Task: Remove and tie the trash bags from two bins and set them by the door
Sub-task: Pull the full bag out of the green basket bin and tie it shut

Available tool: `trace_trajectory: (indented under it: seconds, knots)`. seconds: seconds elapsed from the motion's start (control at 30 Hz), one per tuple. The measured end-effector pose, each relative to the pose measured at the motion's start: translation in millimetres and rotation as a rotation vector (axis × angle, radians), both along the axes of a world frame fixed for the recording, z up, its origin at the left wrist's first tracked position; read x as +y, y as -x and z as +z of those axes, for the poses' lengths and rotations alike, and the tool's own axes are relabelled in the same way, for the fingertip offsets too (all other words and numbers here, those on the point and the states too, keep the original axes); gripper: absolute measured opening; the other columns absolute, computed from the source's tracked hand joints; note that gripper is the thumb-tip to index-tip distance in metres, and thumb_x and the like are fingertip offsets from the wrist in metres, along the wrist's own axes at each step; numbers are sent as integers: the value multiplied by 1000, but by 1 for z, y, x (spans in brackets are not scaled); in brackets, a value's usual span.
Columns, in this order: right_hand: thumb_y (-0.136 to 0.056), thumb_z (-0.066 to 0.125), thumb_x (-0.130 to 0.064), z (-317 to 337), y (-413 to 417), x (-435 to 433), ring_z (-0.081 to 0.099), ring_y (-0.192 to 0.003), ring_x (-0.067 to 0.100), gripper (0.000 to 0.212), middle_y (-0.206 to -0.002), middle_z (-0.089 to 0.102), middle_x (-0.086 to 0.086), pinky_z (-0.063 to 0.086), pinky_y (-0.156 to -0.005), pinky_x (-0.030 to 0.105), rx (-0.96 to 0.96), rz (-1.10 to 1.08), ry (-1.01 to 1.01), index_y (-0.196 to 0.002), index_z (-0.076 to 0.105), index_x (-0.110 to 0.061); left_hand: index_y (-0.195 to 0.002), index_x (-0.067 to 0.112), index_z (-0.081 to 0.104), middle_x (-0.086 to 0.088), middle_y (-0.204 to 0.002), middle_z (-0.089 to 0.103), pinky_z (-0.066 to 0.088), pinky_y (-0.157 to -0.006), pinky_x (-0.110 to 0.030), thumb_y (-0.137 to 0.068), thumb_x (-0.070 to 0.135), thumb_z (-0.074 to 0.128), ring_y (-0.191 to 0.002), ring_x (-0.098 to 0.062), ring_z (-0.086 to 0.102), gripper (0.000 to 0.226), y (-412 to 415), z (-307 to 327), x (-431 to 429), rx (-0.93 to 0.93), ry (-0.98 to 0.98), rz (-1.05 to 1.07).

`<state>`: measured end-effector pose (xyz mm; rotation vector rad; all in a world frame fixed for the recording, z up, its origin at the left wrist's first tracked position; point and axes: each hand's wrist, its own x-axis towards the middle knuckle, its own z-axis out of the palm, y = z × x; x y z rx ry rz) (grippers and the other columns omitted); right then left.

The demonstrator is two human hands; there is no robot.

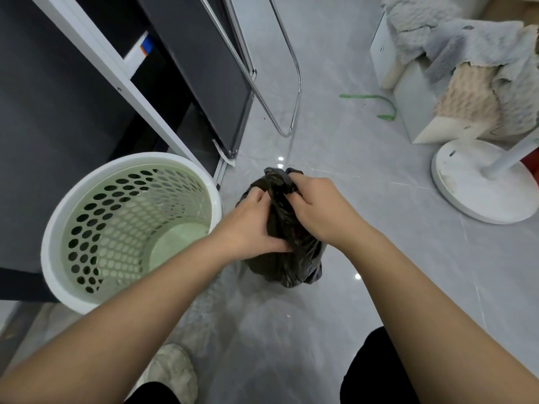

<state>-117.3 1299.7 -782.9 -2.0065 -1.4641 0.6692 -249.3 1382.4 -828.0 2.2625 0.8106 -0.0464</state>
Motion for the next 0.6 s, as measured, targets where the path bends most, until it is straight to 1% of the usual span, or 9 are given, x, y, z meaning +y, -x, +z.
trace_trajectory:
  seconds: [0.13, 0.2, 0.23, 0.3, 0.33, 0.4, 0.43, 0.5, 0.6]
  knots:
    - [-88, 47, -12, 12, 5, -2, 49, -64, 20, 31, -62, 49, -5, 41, -61, 37, -8, 3, -72, -63, 42, -30, -92, 43, 49, 11, -97, 58, 51, -82, -40, -54, 64, 54, -97, -14, 59, 44, -25, -2, -14, -99, -59, 205]
    - [-87, 50, -12, 17, 4, -3, 52, -67, 19, 21, -65, 56, 0, 44, -61, 38, -19, 22, -86, -71, 58, -22, -77, 40, 46, 15, -82, 55, 46, -85, -39, -66, 54, 48, -95, -17, 59, 17, -29, 2, -20, -138, -98, 280]
    - [-88, 52, -12, 19, 2, -4, 55, -69, 20, 15, -68, 60, 3, 47, -63, 39, -30, 24, -90, -79, 64, -15, -71, 39, 44, 16, -76, 53, 46, -87, -40, -74, 45, 49, -94, -19, 59, 8, -29, 1, -21, -166, -54, 302]
    - [-88, 56, -11, 24, -2, -7, 58, -64, 14, 11, -64, 62, 4, 49, -63, 33, -8, 11, -84, -86, 67, -11, -67, 39, 46, 14, -72, 57, 48, -87, -43, -79, 35, 50, -90, -20, 62, 13, -25, -1, -22, -227, 105, 330]
    - [-87, 58, -10, 26, -3, -8, 58, -58, 10, 10, -59, 61, 1, 48, -59, 26, 29, 5, -76, -85, 67, -11, -66, 38, 50, 11, -72, 60, 50, -83, -43, -75, 38, 50, -86, -20, 63, 9, -25, -4, -21, -270, 178, 345]
    - [-87, 59, -7, 30, -3, -10, 57, -48, 2, 13, -55, 61, -3, 43, -52, 12, 114, 3, -56, -83, 67, -16, -61, 36, 53, 7, -69, 61, 52, -71, -36, -67, 42, 51, -73, -12, 62, 8, -25, -5, -20, -337, 287, 356]
    - [-87, 59, -5, 31, -3, -9, 58, -47, 1, 16, -56, 62, -3, 42, -53, 10, 141, 13, -54, -83, 67, -18, -60, 36, 53, 8, -67, 59, 50, -67, -31, -71, 37, 53, -69, -6, 59, 11, -26, -6, -19, -350, 315, 329]
    - [-85, 60, -3, 32, -6, -9, 62, -54, 3, 18, -64, 67, 0, 47, -58, 11, 163, 41, -45, -85, 69, -19, -70, 31, 58, 6, -73, 61, 50, -66, -26, -85, 21, 53, -70, -1, 59, 19, -29, -6, -19, -338, 358, 270]
    - [-87, 58, -3, 34, -23, -13, 62, -60, 9, 19, -74, 66, 7, 49, -55, 19, 296, 3, -47, -91, 69, -18, -88, 1, 62, -9, -84, 65, 49, -68, -33, -93, 20, 50, -75, -17, 58, 23, -30, -7, -18, -268, 407, 307]
